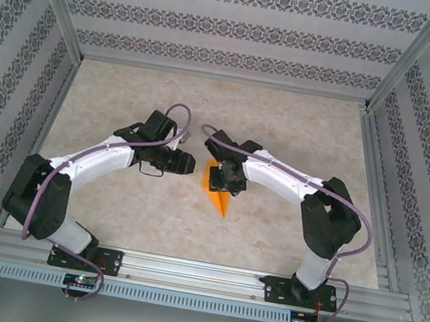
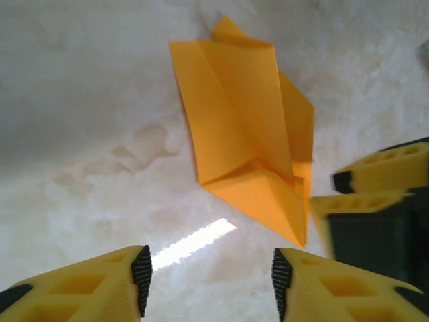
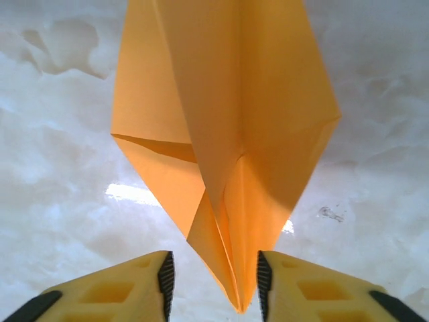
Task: Fold a paper plane with a square sheet of paper (pick it up from the middle)
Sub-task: Move a paper plane to the center of the table, then reset both arms
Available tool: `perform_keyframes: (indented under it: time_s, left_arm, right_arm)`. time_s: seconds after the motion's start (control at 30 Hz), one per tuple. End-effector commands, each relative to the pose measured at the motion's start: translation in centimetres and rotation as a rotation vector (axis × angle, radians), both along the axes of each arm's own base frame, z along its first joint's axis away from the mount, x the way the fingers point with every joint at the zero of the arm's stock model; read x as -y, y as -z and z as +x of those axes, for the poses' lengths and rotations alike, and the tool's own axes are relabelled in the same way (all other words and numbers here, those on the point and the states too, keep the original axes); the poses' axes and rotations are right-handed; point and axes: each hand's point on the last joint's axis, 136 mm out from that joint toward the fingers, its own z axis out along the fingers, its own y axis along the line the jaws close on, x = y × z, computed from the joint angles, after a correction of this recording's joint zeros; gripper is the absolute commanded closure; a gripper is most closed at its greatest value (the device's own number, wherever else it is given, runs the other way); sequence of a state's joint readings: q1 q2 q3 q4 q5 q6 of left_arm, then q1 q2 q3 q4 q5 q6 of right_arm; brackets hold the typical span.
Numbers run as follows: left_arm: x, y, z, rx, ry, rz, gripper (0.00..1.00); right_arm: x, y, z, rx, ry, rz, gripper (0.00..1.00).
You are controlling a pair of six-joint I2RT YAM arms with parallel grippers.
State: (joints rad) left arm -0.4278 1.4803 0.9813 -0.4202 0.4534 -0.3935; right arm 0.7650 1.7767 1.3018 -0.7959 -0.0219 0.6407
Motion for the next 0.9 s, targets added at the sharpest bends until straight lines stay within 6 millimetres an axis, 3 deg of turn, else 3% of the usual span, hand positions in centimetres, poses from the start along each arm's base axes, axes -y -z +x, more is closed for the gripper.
perform_keyframes:
  time_s: [0.0,0.17,0.3,0.53,0.6,0.7,0.87]
  left_arm:
    - [-3.1,-0.3,1.2,0.078,-0.033,0.163,0.37]
    - [-7.4,-1.1,4.2,0.215,-0.162,0.330,0.19]
    - [-11.6,-1.4,6.5,0.319,-0.296,0.468,0.04]
    - [-18.2,0.1,8.2,0.429,-0.497,0.556,0.00]
    - [-19.4,0.1,8.5,0.439,-0.532,0.527,0.00]
    - [-20.6,-0.3,9.2,0.477,-0.535,0.556,0.00]
    - [-22.3,1.0,9.7,0.517,-0.554,0.589,0.00]
  right_arm:
    - [0.7,-2.1,0.7,0.042,-0.032,0.072,0.54]
    - [2.7,-4.1,3.2,0.161,-0.058,0.187,0.46]
    - [6.1,-6.1,5.8,0.348,-0.051,0.199,0.32]
    - [12.7,-6.7,9.3,0.552,0.024,0.087,0.23]
    - [14.9,-6.8,10.2,0.625,0.064,0.035,0.16]
    - [18.0,-6.3,11.2,0.690,0.124,-0.017,0.14]
    - [22.3,-6.4,12.7,0.801,0.227,-0.058,0.12]
